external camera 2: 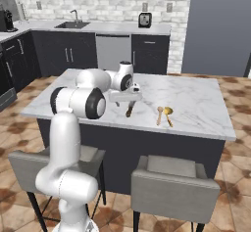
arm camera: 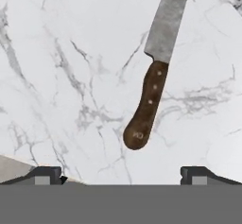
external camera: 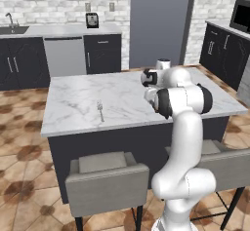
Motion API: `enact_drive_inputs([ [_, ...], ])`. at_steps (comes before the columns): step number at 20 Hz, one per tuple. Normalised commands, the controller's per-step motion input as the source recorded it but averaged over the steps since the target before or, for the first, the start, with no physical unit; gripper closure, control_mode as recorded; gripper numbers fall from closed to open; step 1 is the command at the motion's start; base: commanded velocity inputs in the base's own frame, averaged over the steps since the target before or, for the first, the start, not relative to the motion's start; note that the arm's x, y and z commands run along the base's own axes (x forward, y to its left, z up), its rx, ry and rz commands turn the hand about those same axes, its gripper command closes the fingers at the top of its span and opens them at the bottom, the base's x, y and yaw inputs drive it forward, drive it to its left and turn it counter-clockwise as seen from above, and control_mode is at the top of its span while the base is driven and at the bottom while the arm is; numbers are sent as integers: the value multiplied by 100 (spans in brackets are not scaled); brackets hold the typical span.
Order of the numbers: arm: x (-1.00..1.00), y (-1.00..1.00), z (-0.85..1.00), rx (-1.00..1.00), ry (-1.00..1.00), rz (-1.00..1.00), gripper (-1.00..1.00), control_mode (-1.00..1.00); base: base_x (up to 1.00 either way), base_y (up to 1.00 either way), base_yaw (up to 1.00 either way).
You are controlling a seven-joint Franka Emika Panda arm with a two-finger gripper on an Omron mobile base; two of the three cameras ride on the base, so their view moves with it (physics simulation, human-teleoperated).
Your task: Pick up the metallic utensils from the counter and place them in the open drawer. Make sure not to pick up any wooden utensils.
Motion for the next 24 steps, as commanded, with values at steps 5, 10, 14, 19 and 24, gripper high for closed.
enact_drive_inputs([
  [5, 0, 0, -32, 0, -1, -2, -100, -100, 0, 0, 0],
  [10, 1, 0, -31, 0, -2, -6, -100, -100, 0, 0, 0],
  [14, 3, 0, -25, 0, -4, -14, -100, -100, 0, 0, 0],
  [19, 20, 0, -11, 0, -1, -22, -100, -100, 0, 0, 0],
  [24, 33, 0, -4, 0, 0, -24, -100, -100, 0, 0, 0],
])
